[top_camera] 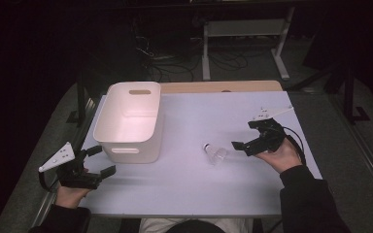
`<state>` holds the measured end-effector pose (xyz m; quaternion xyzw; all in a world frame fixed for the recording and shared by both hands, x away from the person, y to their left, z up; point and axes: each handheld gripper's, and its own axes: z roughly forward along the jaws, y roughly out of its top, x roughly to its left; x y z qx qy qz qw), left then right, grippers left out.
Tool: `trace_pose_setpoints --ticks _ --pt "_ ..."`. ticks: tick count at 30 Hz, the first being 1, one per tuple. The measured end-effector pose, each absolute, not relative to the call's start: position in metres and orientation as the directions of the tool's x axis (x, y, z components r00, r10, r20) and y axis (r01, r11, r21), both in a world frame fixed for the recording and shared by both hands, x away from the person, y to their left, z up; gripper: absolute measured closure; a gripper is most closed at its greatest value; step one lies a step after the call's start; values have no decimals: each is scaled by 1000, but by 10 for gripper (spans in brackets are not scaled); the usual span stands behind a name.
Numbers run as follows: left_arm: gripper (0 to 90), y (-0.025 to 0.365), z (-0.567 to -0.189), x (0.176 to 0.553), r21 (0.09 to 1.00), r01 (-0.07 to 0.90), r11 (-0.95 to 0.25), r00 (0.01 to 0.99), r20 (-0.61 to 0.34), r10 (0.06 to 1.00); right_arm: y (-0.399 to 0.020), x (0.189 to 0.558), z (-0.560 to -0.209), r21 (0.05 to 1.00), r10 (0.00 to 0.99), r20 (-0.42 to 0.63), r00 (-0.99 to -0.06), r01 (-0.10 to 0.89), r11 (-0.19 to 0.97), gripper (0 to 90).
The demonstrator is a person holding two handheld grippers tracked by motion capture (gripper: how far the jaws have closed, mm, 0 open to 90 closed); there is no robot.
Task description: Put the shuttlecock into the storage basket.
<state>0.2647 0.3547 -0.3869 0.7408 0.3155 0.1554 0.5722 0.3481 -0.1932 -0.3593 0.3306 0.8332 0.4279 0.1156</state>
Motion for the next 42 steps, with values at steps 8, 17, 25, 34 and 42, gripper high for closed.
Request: trace_pose_setpoints --ticks 8,17,25,34,42 --pt "0 355 -387 265 946 289 -145 753 -131 645 -189 356 -360 775 643 92 -760 460 433 0" --pt "0 355 -387 265 946 289 -147 753 -130 645 -186 364 -367 755 647 93 -757 477 450 0" --pt "0 355 -387 265 946 288 -146 753 -130 645 -185 372 -373 736 648 103 -755 496 461 45" --pt "0 355 -387 265 946 288 -146 754 -130 644 -183 383 -380 716 648 139 -749 528 457 131" --pt "0 355 -387 265 946 287 -148 755 -129 643 -179 391 -390 682 647 161 -746 558 473 184"
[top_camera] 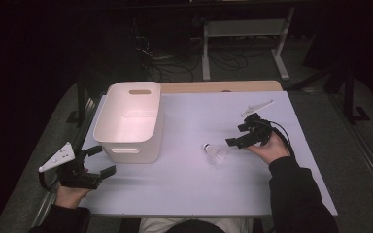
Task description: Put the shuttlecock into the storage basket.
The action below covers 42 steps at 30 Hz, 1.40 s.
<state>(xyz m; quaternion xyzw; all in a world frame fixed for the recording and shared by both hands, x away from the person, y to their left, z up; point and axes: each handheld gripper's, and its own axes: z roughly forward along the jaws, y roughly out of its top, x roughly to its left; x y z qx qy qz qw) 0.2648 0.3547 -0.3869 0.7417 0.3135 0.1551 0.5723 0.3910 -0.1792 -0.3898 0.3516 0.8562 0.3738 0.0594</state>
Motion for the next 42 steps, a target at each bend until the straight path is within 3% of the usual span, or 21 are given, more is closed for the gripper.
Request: trace_pose_setpoints --ticks 21,31,36,37,42 --pt "0 355 -387 265 946 288 -147 756 -130 641 -169 401 -407 627 651 147 -745 579 521 392" --pt "0 355 -387 265 946 287 -149 757 -129 641 -168 405 -415 597 641 171 -748 596 536 659" --pt "0 355 -387 265 946 288 -149 757 -130 640 -166 405 -417 580 637 181 -750 604 546 736" --pt "0 355 -387 265 946 287 -150 758 -129 640 -166 405 -418 577 630 189 -753 604 549 788" --pt "0 355 -387 265 946 288 -149 757 -130 640 -166 405 -418 572 632 192 -751 609 550 842"
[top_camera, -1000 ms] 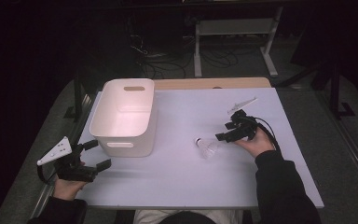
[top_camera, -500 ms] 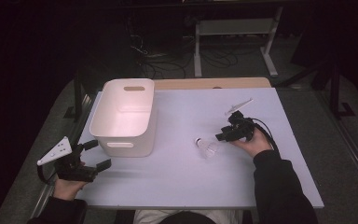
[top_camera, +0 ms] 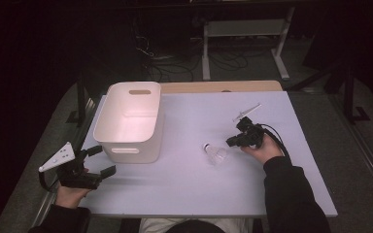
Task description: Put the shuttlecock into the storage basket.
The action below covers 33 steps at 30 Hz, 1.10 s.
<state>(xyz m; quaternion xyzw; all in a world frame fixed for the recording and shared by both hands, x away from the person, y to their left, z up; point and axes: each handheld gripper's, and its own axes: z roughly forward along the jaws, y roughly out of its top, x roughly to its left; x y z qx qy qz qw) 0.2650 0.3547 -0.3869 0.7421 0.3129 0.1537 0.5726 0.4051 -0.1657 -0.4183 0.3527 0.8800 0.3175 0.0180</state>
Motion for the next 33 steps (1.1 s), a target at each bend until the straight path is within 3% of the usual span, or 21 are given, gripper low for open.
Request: trace_pose_setpoints --ticks 33 --pt "0 355 -387 265 946 289 -149 758 -131 639 -154 397 -423 548 571 239 -785 595 588 888"
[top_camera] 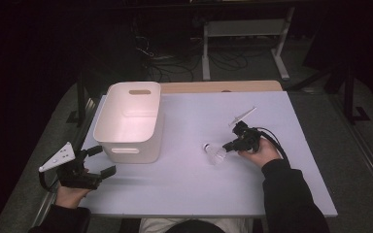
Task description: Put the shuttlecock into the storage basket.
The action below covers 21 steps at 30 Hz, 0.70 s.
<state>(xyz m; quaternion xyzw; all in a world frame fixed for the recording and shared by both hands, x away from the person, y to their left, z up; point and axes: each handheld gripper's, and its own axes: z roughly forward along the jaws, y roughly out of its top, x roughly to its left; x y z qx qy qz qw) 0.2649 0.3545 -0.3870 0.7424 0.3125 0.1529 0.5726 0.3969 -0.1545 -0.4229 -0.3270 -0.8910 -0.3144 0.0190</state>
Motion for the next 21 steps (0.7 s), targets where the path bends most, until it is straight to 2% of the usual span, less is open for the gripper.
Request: trace_pose_setpoints --ticks 21 --pt "0 355 -387 265 946 289 -149 758 -131 639 -128 387 -426 552 491 258 -832 544 632 887"
